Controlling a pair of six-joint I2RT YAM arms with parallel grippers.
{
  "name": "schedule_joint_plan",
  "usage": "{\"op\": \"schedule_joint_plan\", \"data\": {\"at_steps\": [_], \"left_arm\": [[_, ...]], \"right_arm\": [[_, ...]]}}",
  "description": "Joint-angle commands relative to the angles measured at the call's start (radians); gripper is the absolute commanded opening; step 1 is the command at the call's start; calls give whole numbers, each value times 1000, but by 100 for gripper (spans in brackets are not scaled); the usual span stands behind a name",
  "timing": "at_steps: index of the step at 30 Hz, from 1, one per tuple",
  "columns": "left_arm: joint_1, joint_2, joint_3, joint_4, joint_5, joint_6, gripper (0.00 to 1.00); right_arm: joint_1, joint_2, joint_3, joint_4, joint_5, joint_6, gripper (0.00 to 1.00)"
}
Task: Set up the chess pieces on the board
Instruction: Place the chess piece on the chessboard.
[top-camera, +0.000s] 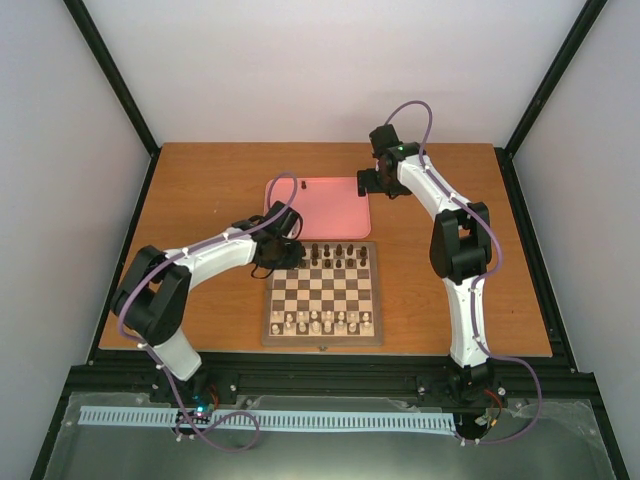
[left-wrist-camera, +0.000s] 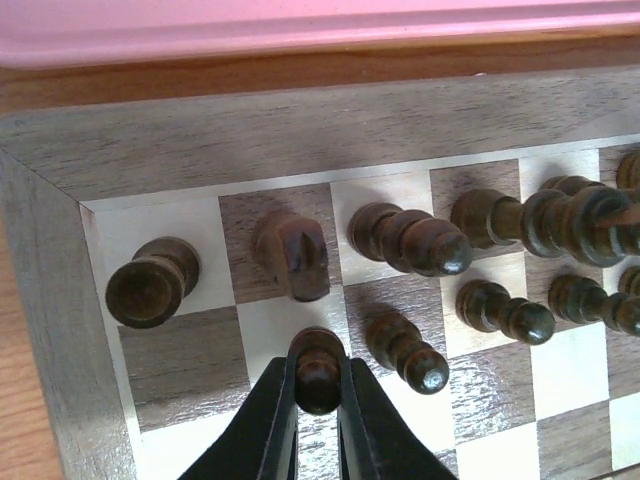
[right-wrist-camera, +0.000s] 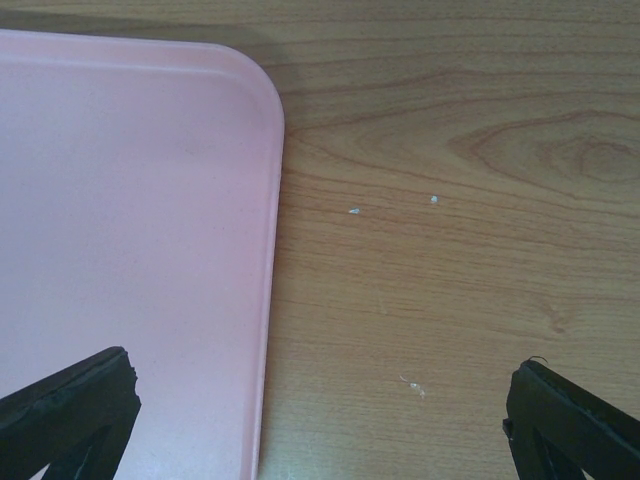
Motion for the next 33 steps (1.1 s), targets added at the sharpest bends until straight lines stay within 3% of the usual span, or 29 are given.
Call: {"op": "schedule_joint_plan", "data": {"at_steps": [1, 33], "left_arm": [[-7, 21, 63, -16, -26, -11, 2], [-7, 59, 66, -68, -37, -4, 5]], "right_arm": [[-8, -38, -4, 8, 13, -4, 100], [-7, -29, -1, 6, 13, -4, 100]]}}
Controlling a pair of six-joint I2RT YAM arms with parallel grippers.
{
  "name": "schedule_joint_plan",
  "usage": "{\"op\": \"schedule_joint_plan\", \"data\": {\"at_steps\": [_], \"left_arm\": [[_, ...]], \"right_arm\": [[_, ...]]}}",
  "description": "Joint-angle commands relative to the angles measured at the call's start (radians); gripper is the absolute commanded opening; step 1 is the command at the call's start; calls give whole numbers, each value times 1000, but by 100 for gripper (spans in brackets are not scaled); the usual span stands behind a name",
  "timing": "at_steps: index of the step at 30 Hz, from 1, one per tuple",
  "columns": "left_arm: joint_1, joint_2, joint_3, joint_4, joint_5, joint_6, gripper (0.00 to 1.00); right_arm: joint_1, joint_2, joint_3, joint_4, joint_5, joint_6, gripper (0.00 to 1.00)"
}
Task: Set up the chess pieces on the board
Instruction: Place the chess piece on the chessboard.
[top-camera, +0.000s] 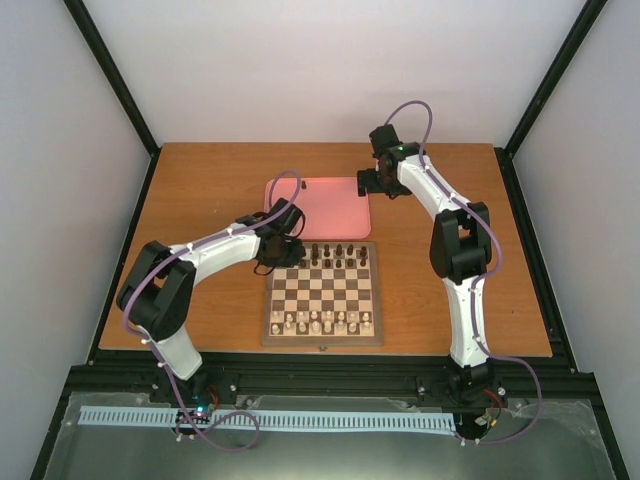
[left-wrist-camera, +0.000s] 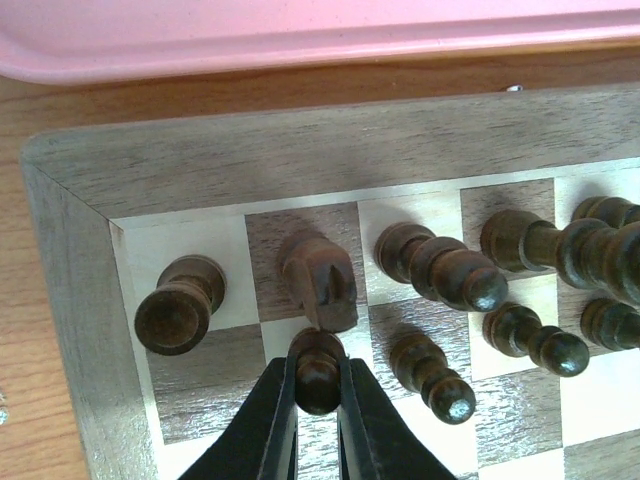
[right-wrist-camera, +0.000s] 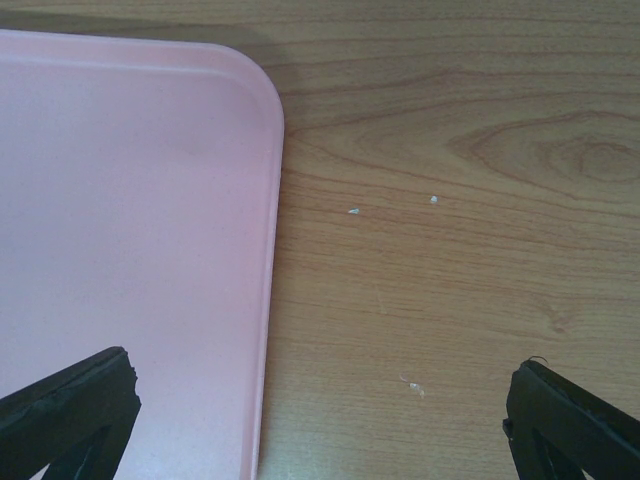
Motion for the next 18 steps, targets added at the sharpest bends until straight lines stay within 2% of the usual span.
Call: {"op": "schedule_joint_plan", "data": {"at_steps": [1, 12, 18], "left_arm": [[-6, 17, 7, -9, 6, -3, 6], [-6, 12, 7, -7, 10, 7, 16], [-6, -1, 7, -19, 12, 23, 31]], "right_arm": [[-7, -30, -3, 6, 12, -4, 100], [-7, -28, -1, 8, 9, -4, 100], [-8, -26, -1, 8, 8, -2, 100]]}}
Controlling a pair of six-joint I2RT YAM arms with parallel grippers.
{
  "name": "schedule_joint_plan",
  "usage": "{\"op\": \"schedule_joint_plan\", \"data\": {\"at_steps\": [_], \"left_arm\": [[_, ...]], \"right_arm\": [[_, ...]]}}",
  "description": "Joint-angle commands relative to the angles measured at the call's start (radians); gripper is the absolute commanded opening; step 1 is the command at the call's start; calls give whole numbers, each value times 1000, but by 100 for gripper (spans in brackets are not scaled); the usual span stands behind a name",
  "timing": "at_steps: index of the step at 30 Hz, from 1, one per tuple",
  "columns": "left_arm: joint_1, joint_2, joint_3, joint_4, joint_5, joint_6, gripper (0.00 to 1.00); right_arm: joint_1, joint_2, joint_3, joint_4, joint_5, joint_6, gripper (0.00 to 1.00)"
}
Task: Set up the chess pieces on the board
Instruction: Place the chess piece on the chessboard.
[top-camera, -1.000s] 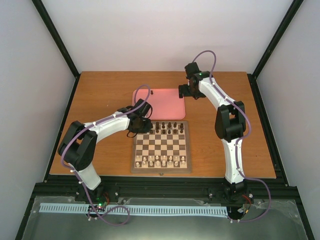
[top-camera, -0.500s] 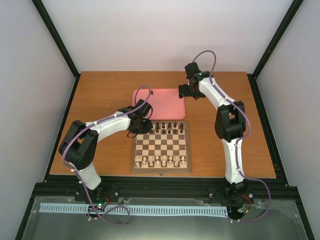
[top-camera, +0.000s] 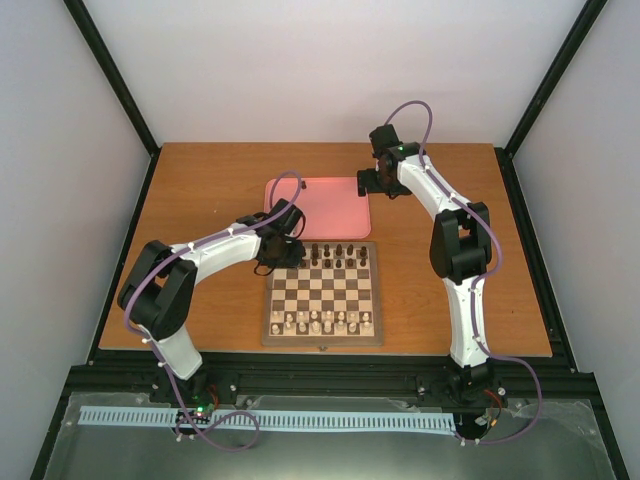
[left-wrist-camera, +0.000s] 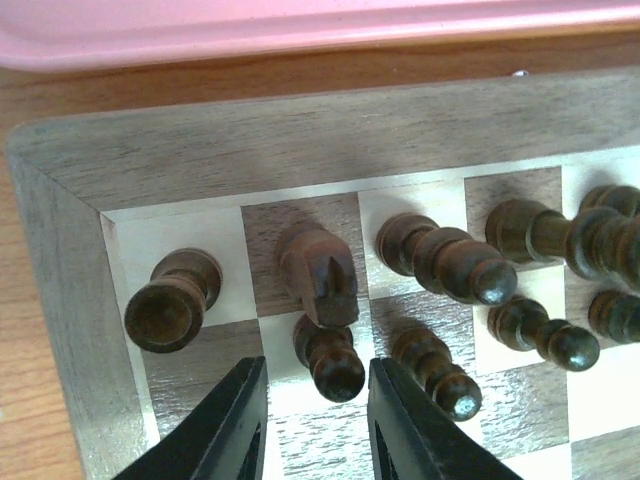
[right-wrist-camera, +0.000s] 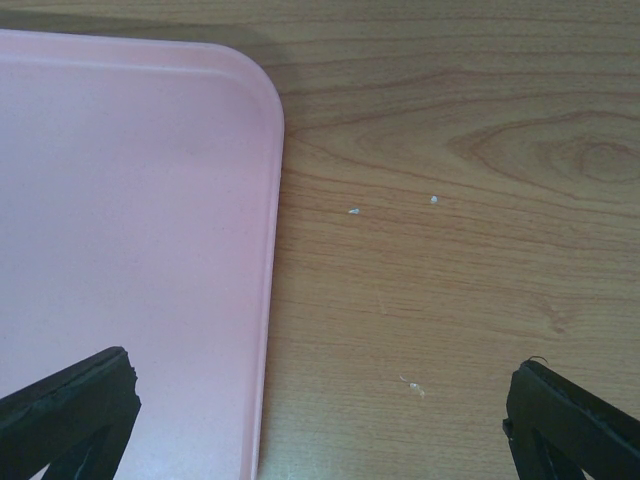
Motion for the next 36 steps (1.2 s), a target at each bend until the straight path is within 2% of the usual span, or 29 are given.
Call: {"op": "schedule_joint_plan", "data": {"at_steps": [1, 20, 24, 27, 32, 36], "left_arm": [[-6, -14, 7, -17, 4, 16, 33], [-6, -71, 0, -65, 4, 23, 32], [-6, -123, 21, -102, 29, 27, 33], [-6, -175, 62, -165, 25, 40, 40], [-6, -236, 126, -255, -8, 53, 44], [-3, -208, 209, -268, -56, 98, 55]], "right_arm": [[-7, -25, 0, 8, 7, -2, 100], [-8, -23, 0, 8, -7, 3, 100], [-7, -27, 0, 8, -2, 1, 100], [-7, -27, 1, 9, 1, 2, 100], [-7, -27, 2, 13, -10, 8, 100], [-7, -31, 1, 12, -10, 8, 100]]}}
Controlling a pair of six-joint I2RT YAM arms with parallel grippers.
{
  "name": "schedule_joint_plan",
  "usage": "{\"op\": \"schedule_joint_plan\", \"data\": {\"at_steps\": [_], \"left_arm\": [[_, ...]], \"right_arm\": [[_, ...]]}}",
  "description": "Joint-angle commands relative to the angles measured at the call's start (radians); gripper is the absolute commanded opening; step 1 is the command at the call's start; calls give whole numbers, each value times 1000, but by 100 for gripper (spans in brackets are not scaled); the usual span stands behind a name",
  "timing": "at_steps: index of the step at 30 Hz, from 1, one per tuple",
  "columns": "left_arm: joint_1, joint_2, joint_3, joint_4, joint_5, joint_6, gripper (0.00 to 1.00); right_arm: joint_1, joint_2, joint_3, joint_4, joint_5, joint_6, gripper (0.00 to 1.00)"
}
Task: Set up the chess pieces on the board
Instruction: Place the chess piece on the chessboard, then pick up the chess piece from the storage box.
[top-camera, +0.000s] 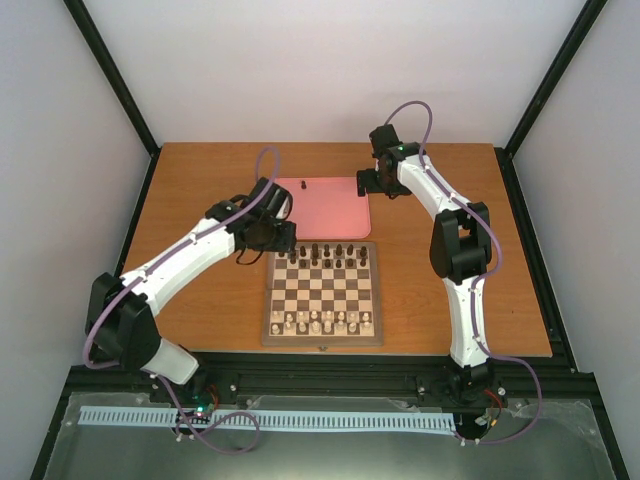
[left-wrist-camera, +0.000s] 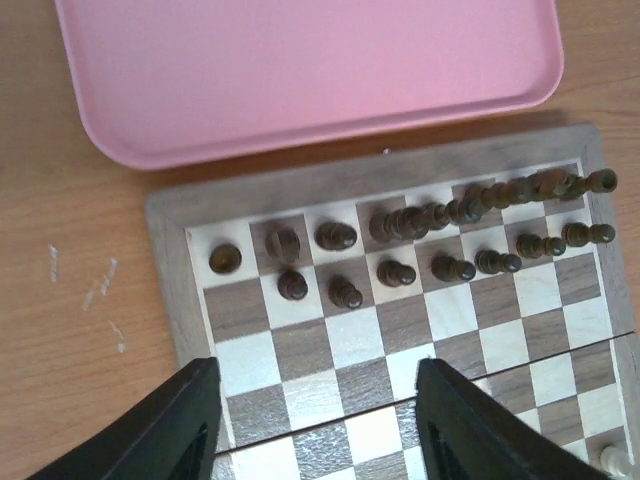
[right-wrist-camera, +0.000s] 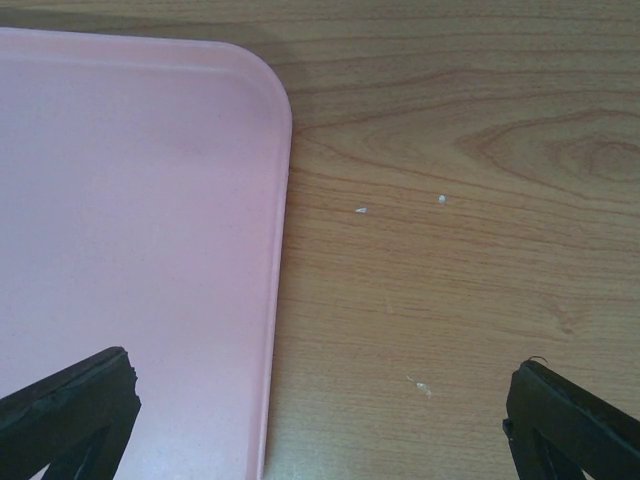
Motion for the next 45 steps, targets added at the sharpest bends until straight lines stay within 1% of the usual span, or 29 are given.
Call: {"op": "schedule_joint_plan", "data": {"at_steps": [1, 3, 5, 10, 14, 19, 22, 26, 34, 38, 39, 45], "left_arm": [[6, 42, 118, -44, -52, 69, 57], [21, 108, 178, -22, -56, 103, 62], [43, 193, 255, 0, -52, 138, 64], [112, 481, 498, 9, -10, 173, 63], [146, 657, 702, -10, -55, 160, 63], [158, 898, 1062, -116, -65, 140, 63], [159, 985, 1155, -114, -66, 130, 63], [175, 1041, 1181, -100, -58, 93, 57], [195, 1054, 1171, -70, -81, 92, 56], [204, 1077, 1188, -58, -82, 87, 51], [204, 1088, 1202, -59, -80, 86, 47], [205, 1147, 1259, -57, -59, 78, 43]], "right_arm": [[-7, -31, 1, 12, 0, 8, 100], [-8, -31, 2, 13, -3, 9, 100], [-8, -32, 3, 12, -6, 11, 100], [-7, -26, 11, 10, -18, 14, 100], [-7, -17, 27, 3, -28, 13, 100], [-8, -2, 49, -2, -33, 11, 100], [-8, 12, 69, -10, -32, 8, 100], [-9, 30, 84, -19, -27, 3, 100], [-16, 52, 99, -22, -27, 0, 100], [-16, 66, 118, -30, -32, 1, 100], [-17, 68, 120, -31, -32, 2, 100], [-18, 73, 124, -34, -31, 2, 100]]}}
